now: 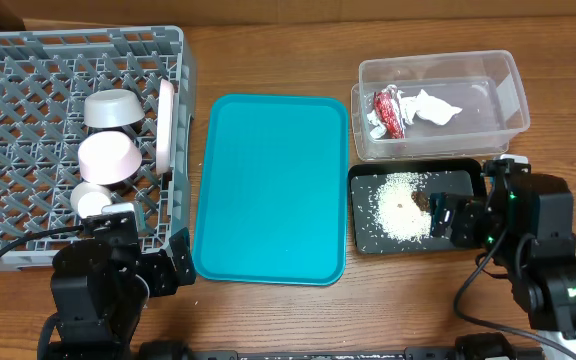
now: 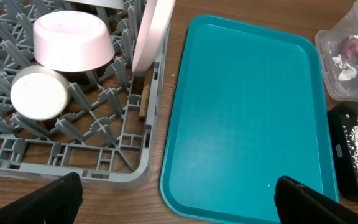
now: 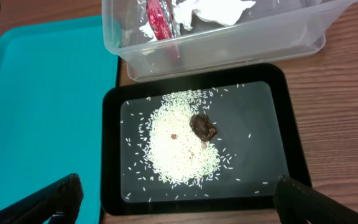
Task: Sort waste into correct bins and load items into the dishwasher
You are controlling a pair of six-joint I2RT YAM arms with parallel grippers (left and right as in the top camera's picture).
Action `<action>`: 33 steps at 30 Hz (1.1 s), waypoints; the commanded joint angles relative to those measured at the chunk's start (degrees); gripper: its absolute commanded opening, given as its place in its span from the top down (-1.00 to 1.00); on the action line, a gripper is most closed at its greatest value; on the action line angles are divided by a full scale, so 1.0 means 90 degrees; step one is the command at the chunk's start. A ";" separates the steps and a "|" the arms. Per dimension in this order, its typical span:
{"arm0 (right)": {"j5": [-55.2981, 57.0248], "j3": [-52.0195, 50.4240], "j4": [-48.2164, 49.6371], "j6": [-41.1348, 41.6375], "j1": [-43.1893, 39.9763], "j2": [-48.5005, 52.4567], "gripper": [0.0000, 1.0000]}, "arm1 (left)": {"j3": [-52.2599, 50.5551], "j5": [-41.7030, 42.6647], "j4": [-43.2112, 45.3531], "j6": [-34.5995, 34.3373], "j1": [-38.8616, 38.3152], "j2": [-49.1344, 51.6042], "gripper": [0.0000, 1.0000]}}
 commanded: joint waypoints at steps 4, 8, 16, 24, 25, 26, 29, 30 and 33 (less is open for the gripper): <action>0.0097 -0.0109 -0.0002 0.0015 -0.0019 -0.0131 -1.00 | -0.0044 -0.0044 -0.0007 0.0121 -0.0015 -0.0041 -1.00; 0.0452 -0.0209 0.0080 -0.0056 -0.0027 -0.0539 -0.99 | -0.0044 -0.0044 -0.0007 0.0121 -0.0015 -0.0041 -0.99; 0.0512 -0.1620 0.1139 -0.0053 -0.0214 -0.2317 -1.00 | -0.0044 -0.0044 -0.0007 0.0121 -0.0015 -0.0041 -1.00; 0.0270 -0.3526 0.2953 -0.0046 -0.0279 -0.4206 -1.00 | -0.0044 -0.0044 -0.0007 0.0121 -0.0015 -0.0044 -0.99; 0.0216 -0.3687 0.3164 -0.0046 -0.0308 -0.4347 -1.00 | -0.0044 -0.0044 -0.0007 0.0121 -0.0015 -0.0041 -1.00; 0.0131 -0.3878 0.3432 -0.0046 -0.0347 -0.4515 -1.00 | -0.0044 -0.0044 -0.0007 0.0121 -0.0015 -0.0041 -1.00; -0.0022 -0.4420 0.4320 -0.0044 -0.0452 -0.4947 -1.00 | -0.0044 -0.0044 -0.0007 0.0121 -0.0015 -0.0041 -1.00; -0.0027 -0.4619 0.4692 -0.0039 -0.0483 -0.5095 -1.00 | -0.0044 -0.0044 -0.0007 0.0121 -0.0015 -0.0041 -1.00; -0.0022 -0.5059 0.5552 -0.0029 -0.0542 -0.5326 -1.00 | -0.0044 -0.0044 -0.0007 0.0121 -0.0015 -0.0041 -1.00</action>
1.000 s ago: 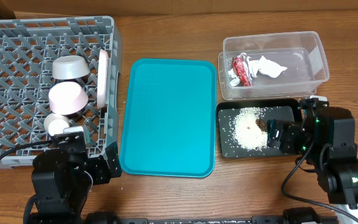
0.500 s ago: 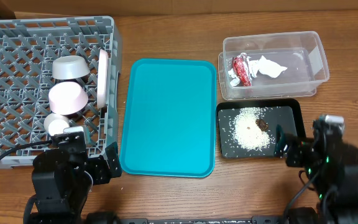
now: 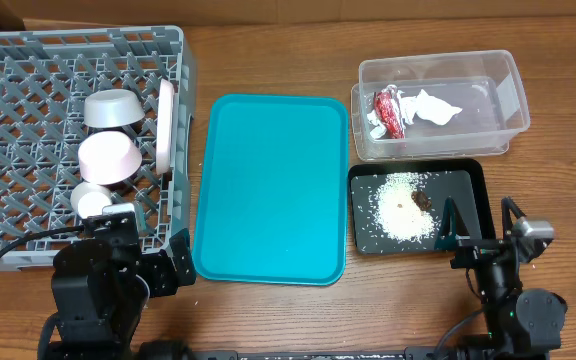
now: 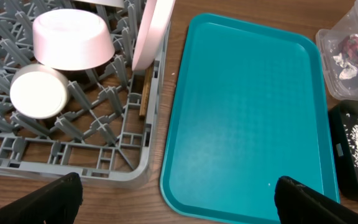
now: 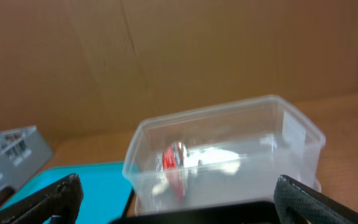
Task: Sort waste into correct bins and load items into the dishwasher
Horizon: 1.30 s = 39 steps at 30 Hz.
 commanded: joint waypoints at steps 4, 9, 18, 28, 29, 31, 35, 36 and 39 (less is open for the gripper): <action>-0.0092 -0.0736 0.1404 -0.0032 -0.0075 -0.0216 -1.00 | -0.0032 -0.0044 0.0012 0.0121 -0.0015 -0.0041 -1.00; 0.0053 -0.1192 0.1943 -0.0194 -0.0075 -0.0216 -1.00 | -0.0032 -0.0044 0.0012 0.0121 -0.0015 -0.0041 -1.00; 0.0015 -0.1190 0.0814 -0.0170 -0.0080 -0.0214 -1.00 | -0.0032 -0.0046 0.0012 0.0121 -0.0017 -0.0041 -1.00; 0.0017 -0.1190 0.0814 -0.0170 -0.0083 -0.0202 -1.00 | -0.0032 -0.0044 0.0012 0.0121 -0.0015 -0.0041 -1.00; 0.0017 -0.1190 0.0814 -0.0170 -0.0083 -0.0202 -0.99 | -0.0032 -0.0046 0.0012 0.0121 -0.0017 -0.0041 -1.00; 0.0015 -0.1190 0.0814 -0.0170 -0.0083 -0.0202 -1.00 | -0.0032 -0.0044 0.0012 0.0121 -0.0015 -0.0041 -1.00; 0.0017 -0.1190 0.0814 -0.0170 -0.0080 -0.0202 -1.00 | -0.0032 -0.0044 0.0012 0.0121 -0.0015 -0.0041 -0.99; 0.0017 -0.1190 0.0814 -0.0170 -0.0080 -0.0202 -1.00 | -0.0032 -0.0044 0.0012 0.0121 -0.0015 -0.0041 -1.00; 0.0017 -0.1190 0.0814 -0.0170 -0.0083 -0.0202 -1.00 | -0.0032 -0.0044 0.0012 0.0121 -0.0015 -0.0041 -0.99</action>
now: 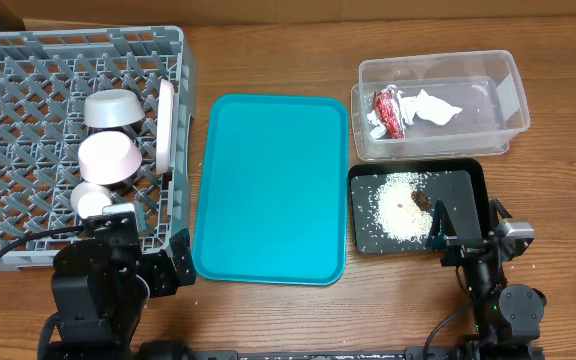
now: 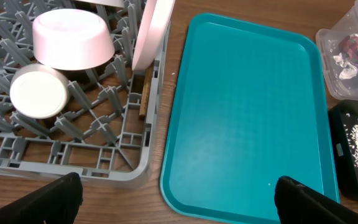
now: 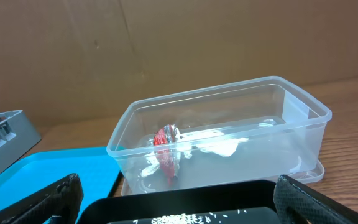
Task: Sort waste into correct bins and load items into the dishwasher
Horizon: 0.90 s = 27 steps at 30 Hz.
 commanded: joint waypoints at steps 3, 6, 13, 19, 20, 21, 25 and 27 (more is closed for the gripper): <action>0.0056 -0.0066 0.0015 -0.0027 -0.0041 -0.0044 -0.99 | -0.0032 -0.0046 0.0015 0.0121 -0.0015 -0.0041 -1.00; 0.0058 -0.0066 0.0015 -0.0027 -0.0041 -0.0044 -1.00 | -0.0032 -0.0044 0.0015 0.0121 -0.0015 -0.0041 -1.00; 0.0058 -0.0066 0.0015 -0.0027 -0.0041 -0.0044 -1.00 | -0.0049 -0.0044 0.0010 0.0124 -0.0024 -0.0080 -1.00; 0.0058 -0.0066 0.0015 -0.0027 -0.0044 -0.0044 -0.99 | -0.0580 -0.0223 0.0296 0.0124 -0.0194 -0.0600 -1.00; 0.0056 -0.0066 0.0015 -0.0027 -0.0044 -0.0044 -1.00 | -0.0804 -0.0240 0.0476 0.0124 -0.0296 -0.0784 -1.00; 0.0058 -0.0066 0.0015 -0.0027 -0.0041 -0.0044 -1.00 | -0.1056 -0.0243 0.0685 0.0124 -0.0401 -0.0986 -1.00; 0.0058 -0.0066 0.0015 -0.0027 -0.0041 -0.0044 -0.99 | -0.2307 -0.0238 0.1812 0.0119 -0.0721 -0.1872 -0.99; 0.0056 -0.0066 0.0015 -0.0027 -0.0044 -0.0044 -1.00 | -0.2941 -0.0236 0.2494 0.0119 -0.0775 -0.2297 -0.99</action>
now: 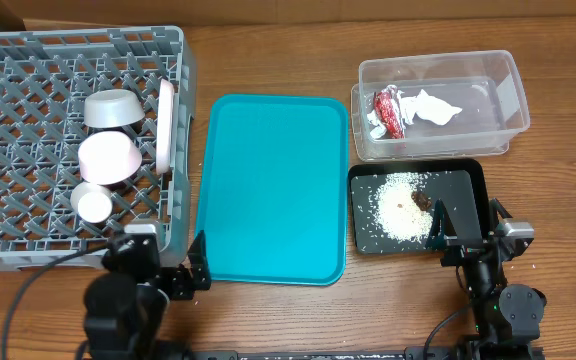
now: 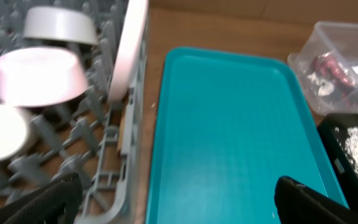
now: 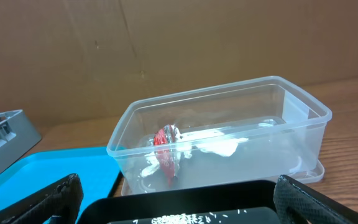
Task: Sort waste into correct bins and load items into the dishwasher
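Note:
A grey dish rack (image 1: 28, 60) at the left holds two pale bowls (image 1: 108, 155), a small white cup (image 1: 93, 203) and an upright pink plate (image 1: 167, 125). The clear bin (image 1: 498, 95) holds a red wrapper (image 1: 388, 110) and crumpled white paper (image 1: 430, 105). Rice (image 1: 400, 205) and a brown lump (image 1: 420, 200) lie in the black tray (image 1: 468, 180). My left gripper (image 2: 178, 183) is open and empty, low at the front between rack and teal tray. My right gripper (image 3: 178, 183) is open and empty, in front of the black tray, facing the bin.
An empty teal tray (image 1: 273, 190) lies in the middle between the rack and the bins. A cardboard wall (image 3: 166, 50) rises behind the table. Both arm bases sit at the table's front edge.
My left arm has drawn back toward the front edge and dropped lower, and its camera now looks across the tray at a shallower angle. The right arm has not moved.
At first my right gripper hung open above the black tray of rice, looking down. Later it sat low at the front edge, facing the clear bin, and stayed there. My left gripper stayed open by the rack's front corner until it dropped back just now.

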You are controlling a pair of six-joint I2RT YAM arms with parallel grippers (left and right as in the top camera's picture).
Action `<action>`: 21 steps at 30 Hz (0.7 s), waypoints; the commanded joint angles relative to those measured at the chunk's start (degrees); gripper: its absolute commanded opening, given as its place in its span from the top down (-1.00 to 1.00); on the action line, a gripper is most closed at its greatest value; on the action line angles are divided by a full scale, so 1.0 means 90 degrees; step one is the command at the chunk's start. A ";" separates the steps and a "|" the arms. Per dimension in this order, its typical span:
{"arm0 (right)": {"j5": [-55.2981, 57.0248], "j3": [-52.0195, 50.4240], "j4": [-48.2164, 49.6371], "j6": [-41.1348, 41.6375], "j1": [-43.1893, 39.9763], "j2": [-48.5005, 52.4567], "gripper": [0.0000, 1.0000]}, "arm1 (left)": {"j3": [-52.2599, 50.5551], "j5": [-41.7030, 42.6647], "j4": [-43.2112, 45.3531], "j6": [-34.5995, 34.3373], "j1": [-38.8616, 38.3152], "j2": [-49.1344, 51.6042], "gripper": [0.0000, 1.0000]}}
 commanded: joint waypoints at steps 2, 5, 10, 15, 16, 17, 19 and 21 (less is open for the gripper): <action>0.0058 -0.0066 0.0015 -0.0019 -0.0041 -0.0044 -1.00 | -0.1377 -0.0090 0.1258 0.0066 -0.0129 -0.0933 -0.99; 0.0058 -0.0066 0.0015 -0.0019 -0.0044 -0.0044 -1.00 | -0.2110 -0.0090 0.2261 -0.0029 -0.0131 -0.1377 -0.99; 0.0058 -0.0066 0.0015 -0.0019 -0.0041 -0.0044 -0.99 | -0.2963 -0.0141 0.3891 -0.0022 -0.0131 -0.1727 -0.99; 0.0056 -0.0066 0.0015 -0.0019 -0.0041 -0.0044 -1.00 | -0.3728 -0.0328 0.5564 0.0005 -0.0131 -0.1858 -1.00; 0.0058 -0.0066 0.0015 -0.0019 -0.0041 -0.0044 -1.00 | -0.3840 -0.0321 0.5751 0.0002 -0.0131 -0.1858 -1.00; 0.0058 -0.0066 0.0015 -0.0019 -0.0041 -0.0044 -1.00 | -0.3823 -0.0325 0.5656 0.0027 -0.0131 -0.1858 -0.99; 0.0058 -0.0066 0.0015 -0.0019 -0.0041 -0.0044 -1.00 | -0.3820 -0.0304 0.5559 0.0172 -0.0131 -0.1858 -0.99; 0.0056 -0.0066 0.0015 -0.0019 -0.0041 -0.0044 -1.00 | -0.3820 -0.0296 0.5306 0.0165 -0.0131 -0.1858 -0.99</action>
